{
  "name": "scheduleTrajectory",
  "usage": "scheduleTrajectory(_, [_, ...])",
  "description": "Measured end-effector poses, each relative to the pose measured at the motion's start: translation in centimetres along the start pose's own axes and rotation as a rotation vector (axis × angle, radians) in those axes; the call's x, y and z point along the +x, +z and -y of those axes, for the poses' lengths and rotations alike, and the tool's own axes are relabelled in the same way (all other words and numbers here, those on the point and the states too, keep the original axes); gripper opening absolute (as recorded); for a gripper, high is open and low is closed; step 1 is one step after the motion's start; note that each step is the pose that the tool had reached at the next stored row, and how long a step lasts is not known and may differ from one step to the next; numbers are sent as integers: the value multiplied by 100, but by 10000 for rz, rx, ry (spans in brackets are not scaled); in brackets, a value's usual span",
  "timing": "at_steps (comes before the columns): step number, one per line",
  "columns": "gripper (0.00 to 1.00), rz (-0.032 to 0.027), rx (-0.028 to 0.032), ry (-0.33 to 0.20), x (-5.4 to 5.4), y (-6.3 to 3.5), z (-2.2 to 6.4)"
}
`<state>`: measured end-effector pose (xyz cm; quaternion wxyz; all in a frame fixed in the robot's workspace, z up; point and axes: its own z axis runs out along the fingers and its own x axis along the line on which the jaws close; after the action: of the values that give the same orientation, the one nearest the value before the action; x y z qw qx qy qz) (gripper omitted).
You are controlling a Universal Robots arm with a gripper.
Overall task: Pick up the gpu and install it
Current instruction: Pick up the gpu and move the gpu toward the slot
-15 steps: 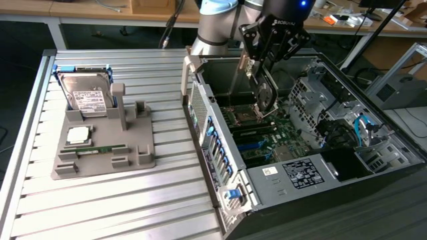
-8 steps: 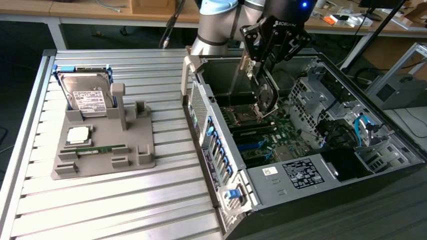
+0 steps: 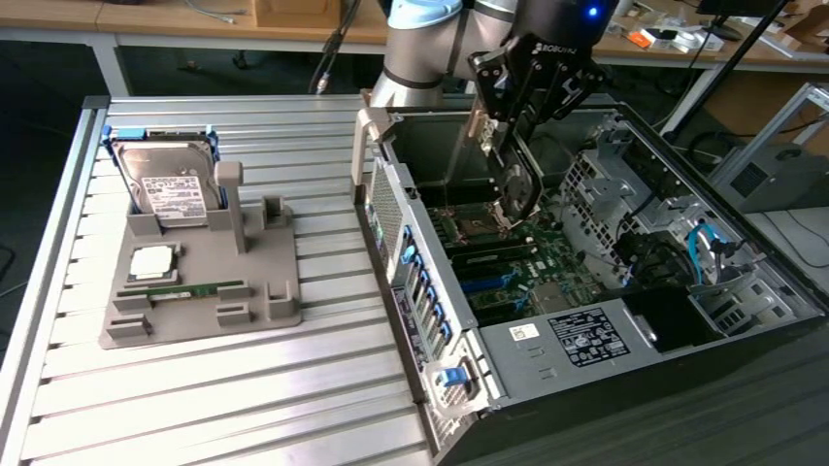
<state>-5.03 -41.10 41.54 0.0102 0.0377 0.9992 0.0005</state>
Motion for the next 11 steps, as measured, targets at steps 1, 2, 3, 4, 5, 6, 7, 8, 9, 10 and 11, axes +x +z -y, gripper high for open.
scheduleTrajectory(1, [27, 0, 2, 0, -3, 3, 1])
scheduleTrajectory(2, [27, 0, 3, 0, -9, 8, 1])
scheduleTrajectory(3, [27, 0, 6, 1, -13, 11, 2])
scheduleTrajectory(4, [27, 0, 8, 0, -18, 15, 3])
scheduleTrajectory(5, [27, 0, 10, 0, -21, 17, 3])
scheduleTrajectory(6, [27, 1, 12, 0, -25, 20, 4])
scheduleTrajectory(7, [27, 1, 13, 0, -27, 22, 4])
scheduleTrajectory(8, [27, 1, 15, 0, -30, 25, 5])
scheduleTrajectory(9, [27, 1, 16, 0, -33, 28, 5])
scheduleTrajectory(10, [27, 1, 19, 0, -37, 31, 6])
scheduleTrajectory(11, [27, 1, 20, 0, -40, 34, 7])
